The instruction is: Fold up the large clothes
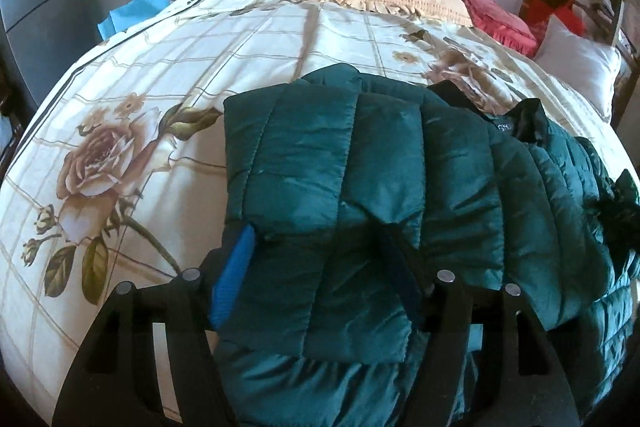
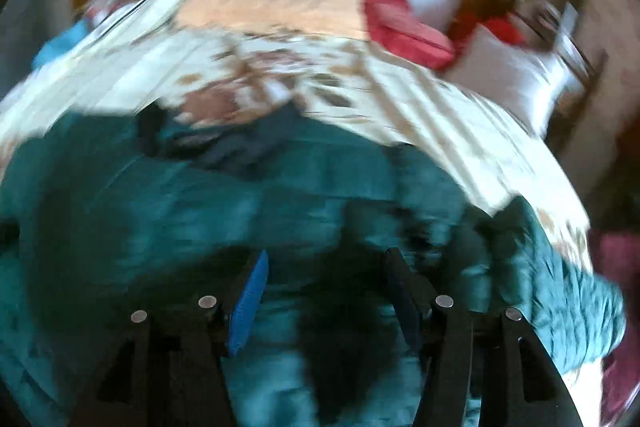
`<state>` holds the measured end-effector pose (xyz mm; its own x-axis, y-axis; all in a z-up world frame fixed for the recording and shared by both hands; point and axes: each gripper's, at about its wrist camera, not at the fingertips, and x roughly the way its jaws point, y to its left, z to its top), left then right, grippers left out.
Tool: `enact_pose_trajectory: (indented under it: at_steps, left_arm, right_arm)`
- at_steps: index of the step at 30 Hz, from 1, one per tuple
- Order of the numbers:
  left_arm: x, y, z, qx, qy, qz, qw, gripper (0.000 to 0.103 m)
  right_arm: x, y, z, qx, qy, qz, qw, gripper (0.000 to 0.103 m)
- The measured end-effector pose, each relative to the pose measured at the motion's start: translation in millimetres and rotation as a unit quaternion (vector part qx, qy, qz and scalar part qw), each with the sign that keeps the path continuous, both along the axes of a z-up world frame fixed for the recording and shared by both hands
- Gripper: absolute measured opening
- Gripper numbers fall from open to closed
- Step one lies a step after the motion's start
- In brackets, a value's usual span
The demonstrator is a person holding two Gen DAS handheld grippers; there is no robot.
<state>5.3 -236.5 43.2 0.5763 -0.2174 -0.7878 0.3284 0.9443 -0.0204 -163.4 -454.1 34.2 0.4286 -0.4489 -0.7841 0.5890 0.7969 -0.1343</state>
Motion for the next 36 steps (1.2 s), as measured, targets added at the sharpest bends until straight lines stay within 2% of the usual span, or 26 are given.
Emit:
enact_pose_trajectory:
  at_steps: [3, 6, 9, 11, 12, 14, 17, 19, 21, 24, 29, 31, 33, 36]
  left_arm:
    - [0.9, -0.8, -1.6, -0.001, 0.001, 0.003, 1.0, 0.069]
    - [0.7, -1.4, -2.3, -0.003, -0.001, 0.006, 1.0, 0.07]
    - [0.3, -3.4, -3.1, -0.001, -0.002, 0.008, 1.0, 0.072]
    - [-0.2, -3.1, -3.4, 0.0, -0.002, 0.007, 1.0, 0.072]
    - [-0.3, -3.3, -3.9, 0.001, -0.003, 0.007, 1.0, 0.073]
    - [-0.1, -3.0, -3.4, -0.002, -0.002, 0.007, 1.0, 0.073]
    - [0.4, -3.7, -5.4, -0.007, 0.001, 0.007, 1.0, 0.075]
    - [1.0, -4.3, -7.5, -0.01, 0.0, 0.004, 0.9999, 0.077]
    - [1.4, -5.9, -9.0, -0.009, -0.001, 0.004, 0.9999, 0.078]
    - [1.8, -4.6, -9.1, -0.008, -0.001, 0.004, 1.0, 0.078]
    - [-4.4, 0.3, -0.5, -0.017, 0.003, 0.003, 0.9999, 0.078]
    - [-10.8, 1.7, 4.3, -0.021, -0.003, 0.005, 0.9998, 0.078]
    - [-17.6, 1.3, 7.4, -0.023, -0.003, 0.0, 0.9997, 0.078]
    - [-29.2, 1.5, 13.0, -0.021, -0.008, -0.007, 0.9997, 0.078]
  right_arm:
    - [-21.1, -18.4, 15.8, 0.019, -0.024, -0.026, 0.999, 0.056]
    - [-33.2, -15.0, 35.8, 0.027, -0.048, -0.019, 0.998, 0.056]
    - [-27.9, 1.4, 43.2, 0.091, -0.082, 0.036, 0.992, 0.056]
    - [-13.7, 19.5, 35.3, 0.139, -0.074, 0.09, 0.983, 0.056]
    - [-6.8, 27.1, 28.7, 0.147, -0.065, 0.106, 0.981, 0.056]
    - [8.5, 42.5, 11.0, 0.138, -0.033, 0.128, 0.982, 0.056]
    - [20.2, 48.9, -13.2, 0.089, 0.004, 0.12, 0.989, 0.056]
    - [19.9, 37.4, -21.5, 0.054, 0.009, 0.099, 0.994, 0.056]
    - [15.8, 21.0, -26.8, 0.06, 0.006, 0.075, 0.995, 0.056]
    - [2.2, 15.2, -15.6, 0.087, -0.004, 0.066, 0.994, 0.056]
    - [-35.7, 38.8, 28.5, 0.056, -0.041, 0.09, 0.994, 0.056]
    - [-40.1, 49.1, 33.9, 0.053, -0.049, 0.102, 0.992, 0.056]
    - [-37.8, 58.4, 26.9, 0.059, -0.039, 0.121, 0.99, 0.056]
    - [-29.7, 58.5, -4.8, 0.064, 0.003, 0.115, 0.991, 0.056]
